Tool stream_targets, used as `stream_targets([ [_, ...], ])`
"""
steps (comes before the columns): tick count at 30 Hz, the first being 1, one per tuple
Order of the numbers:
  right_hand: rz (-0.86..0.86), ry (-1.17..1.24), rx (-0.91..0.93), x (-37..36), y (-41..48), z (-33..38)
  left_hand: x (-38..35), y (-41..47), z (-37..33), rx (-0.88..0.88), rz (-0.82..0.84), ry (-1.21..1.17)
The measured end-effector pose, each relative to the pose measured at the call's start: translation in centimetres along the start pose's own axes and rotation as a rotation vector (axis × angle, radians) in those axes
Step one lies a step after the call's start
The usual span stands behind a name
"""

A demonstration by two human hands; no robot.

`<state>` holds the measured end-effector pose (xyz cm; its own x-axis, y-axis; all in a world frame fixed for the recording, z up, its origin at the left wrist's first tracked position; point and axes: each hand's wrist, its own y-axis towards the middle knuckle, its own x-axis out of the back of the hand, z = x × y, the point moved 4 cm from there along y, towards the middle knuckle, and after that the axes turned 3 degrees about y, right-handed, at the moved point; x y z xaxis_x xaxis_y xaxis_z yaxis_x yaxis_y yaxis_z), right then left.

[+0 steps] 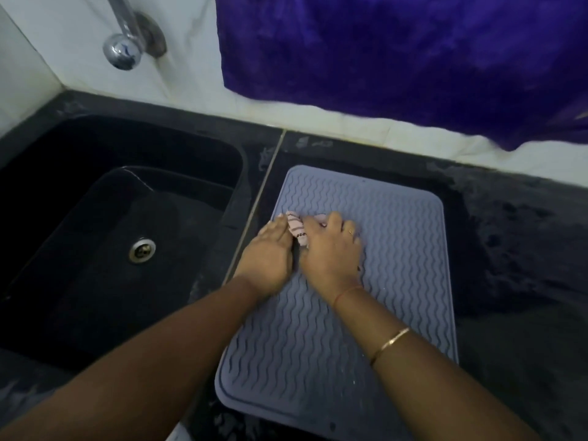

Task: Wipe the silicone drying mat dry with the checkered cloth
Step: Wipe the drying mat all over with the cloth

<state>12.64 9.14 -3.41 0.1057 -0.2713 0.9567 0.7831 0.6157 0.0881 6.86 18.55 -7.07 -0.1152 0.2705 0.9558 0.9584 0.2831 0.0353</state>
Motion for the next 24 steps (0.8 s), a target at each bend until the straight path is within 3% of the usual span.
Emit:
stream_targets([
  [3, -0.001, -0.06, -0.008, -0.4, 4.7, -0.7, 0.3, -0.2, -0.3, 0.001, 0.013, 0.042],
  [11, -0.029, -0.016, -0.254, -0.5, 14.1, -0.6, 0.7, -0.1, -0.5, 0.007, 0.04, 0.088],
  [15, 0.033, -0.041, 0.011, -1.5, 13.0, 2.2, 0.8, 0.0, -0.5, 0.004, 0.033, 0.106],
  [21, -0.016, -0.034, -0.191, 0.0, 12.9, -2.6, 1.1, 0.2, -0.5, 0.025, 0.063, 0.123],
  [24, 0.027, -0.026, -0.096, -0.3, 10.2, 0.0, 1.4, 0.2, -0.7, 0.025, 0.057, 0.134],
])
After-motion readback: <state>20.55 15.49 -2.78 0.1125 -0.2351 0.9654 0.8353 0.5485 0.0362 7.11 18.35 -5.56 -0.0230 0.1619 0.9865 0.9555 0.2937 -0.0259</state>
